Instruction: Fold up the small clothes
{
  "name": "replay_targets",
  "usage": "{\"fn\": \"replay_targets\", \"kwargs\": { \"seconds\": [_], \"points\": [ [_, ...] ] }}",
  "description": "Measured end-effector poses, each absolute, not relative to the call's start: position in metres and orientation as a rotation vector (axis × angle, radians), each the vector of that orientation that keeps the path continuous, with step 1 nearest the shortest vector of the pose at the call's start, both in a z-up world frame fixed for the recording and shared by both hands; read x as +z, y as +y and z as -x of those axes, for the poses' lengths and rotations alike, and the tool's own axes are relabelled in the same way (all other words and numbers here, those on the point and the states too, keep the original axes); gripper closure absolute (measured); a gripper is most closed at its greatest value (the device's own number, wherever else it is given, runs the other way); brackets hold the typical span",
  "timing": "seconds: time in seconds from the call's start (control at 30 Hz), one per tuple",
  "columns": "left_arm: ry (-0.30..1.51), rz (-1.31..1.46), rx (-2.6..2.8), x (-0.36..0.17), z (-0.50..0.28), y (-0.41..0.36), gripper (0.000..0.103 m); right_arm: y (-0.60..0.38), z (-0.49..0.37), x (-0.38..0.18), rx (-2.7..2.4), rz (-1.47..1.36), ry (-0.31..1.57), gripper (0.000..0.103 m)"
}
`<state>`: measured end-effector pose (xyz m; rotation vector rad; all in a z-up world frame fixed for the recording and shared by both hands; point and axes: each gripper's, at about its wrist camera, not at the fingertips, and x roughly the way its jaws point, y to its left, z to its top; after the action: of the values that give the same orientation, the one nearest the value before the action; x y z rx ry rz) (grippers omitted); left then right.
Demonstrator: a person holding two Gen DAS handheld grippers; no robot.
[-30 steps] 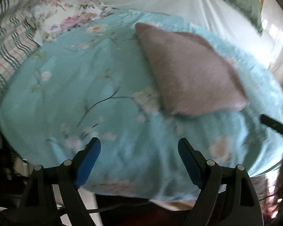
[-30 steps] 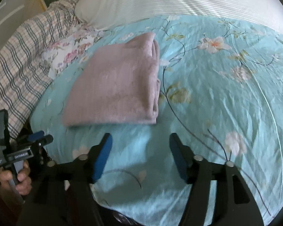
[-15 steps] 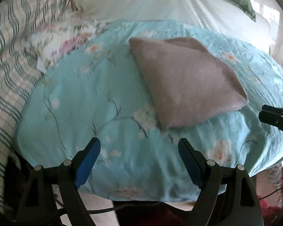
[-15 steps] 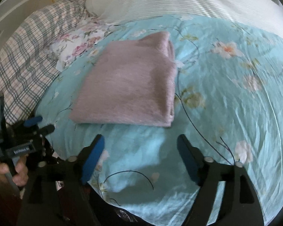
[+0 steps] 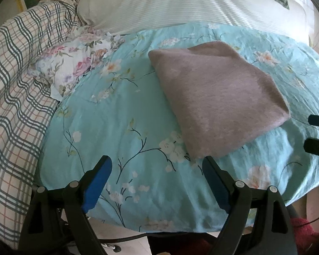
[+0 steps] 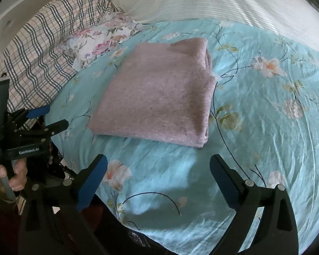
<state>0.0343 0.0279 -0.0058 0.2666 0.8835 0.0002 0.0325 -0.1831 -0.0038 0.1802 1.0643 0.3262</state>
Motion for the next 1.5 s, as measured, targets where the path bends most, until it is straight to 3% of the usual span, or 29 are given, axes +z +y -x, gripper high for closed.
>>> {"fn": "replay_targets", "kwargs": {
  "seconds": [0.83, 1.5],
  "points": [
    [0.859, -0.233, -0.001, 0.005, -0.078, 0.018, 0.016, -0.166, -0.085, 0.006, 0.348, -0.013, 1.043, 0.001],
    [0.853, -0.237, -0.024, 0.008, -0.058, 0.004, 0.016, -0.169, -0.071, 0.011, 0.347, -0.055, 1.044, 0.001]
  ]
}}
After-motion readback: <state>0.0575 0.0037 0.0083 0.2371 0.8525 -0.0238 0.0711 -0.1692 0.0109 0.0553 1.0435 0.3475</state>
